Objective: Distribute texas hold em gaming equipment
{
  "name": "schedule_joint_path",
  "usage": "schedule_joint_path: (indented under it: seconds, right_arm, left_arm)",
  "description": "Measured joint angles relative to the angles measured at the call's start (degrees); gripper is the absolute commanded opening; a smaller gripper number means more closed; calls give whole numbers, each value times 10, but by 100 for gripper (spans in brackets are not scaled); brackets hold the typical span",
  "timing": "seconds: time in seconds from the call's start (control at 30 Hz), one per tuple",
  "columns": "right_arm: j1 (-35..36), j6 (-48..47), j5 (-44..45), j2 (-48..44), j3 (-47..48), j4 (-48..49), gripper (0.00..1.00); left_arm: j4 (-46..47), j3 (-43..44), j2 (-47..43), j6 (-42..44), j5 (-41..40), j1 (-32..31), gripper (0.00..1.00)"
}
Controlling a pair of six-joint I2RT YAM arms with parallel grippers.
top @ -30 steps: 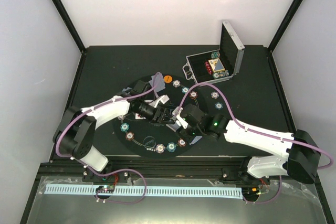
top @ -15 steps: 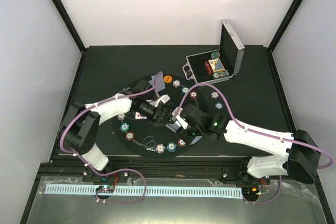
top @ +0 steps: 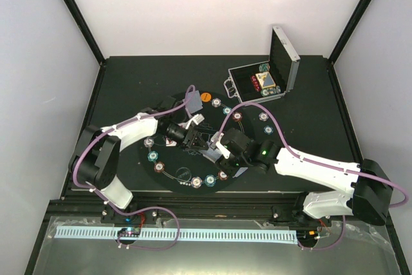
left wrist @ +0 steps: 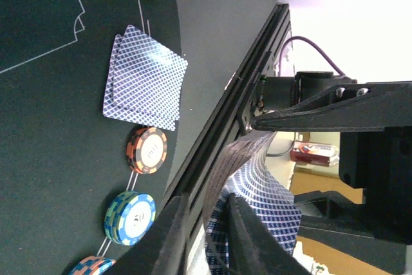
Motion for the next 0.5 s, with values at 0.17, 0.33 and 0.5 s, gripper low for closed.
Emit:
schedule_joint_path:
  seconds: [0.17,0.33,0.5]
  right_arm:
    - [0,0,0,0,0,0,56]
    - [0,0,1,0,0,0,56]
    - [0,0,1,0,0,0,56]
  left_arm:
    - [2,0,-1,-1,20,6,5]
    - [5,-3,-8,-5,37,18,2]
    - [5,-7,-23,-5,35,42,2]
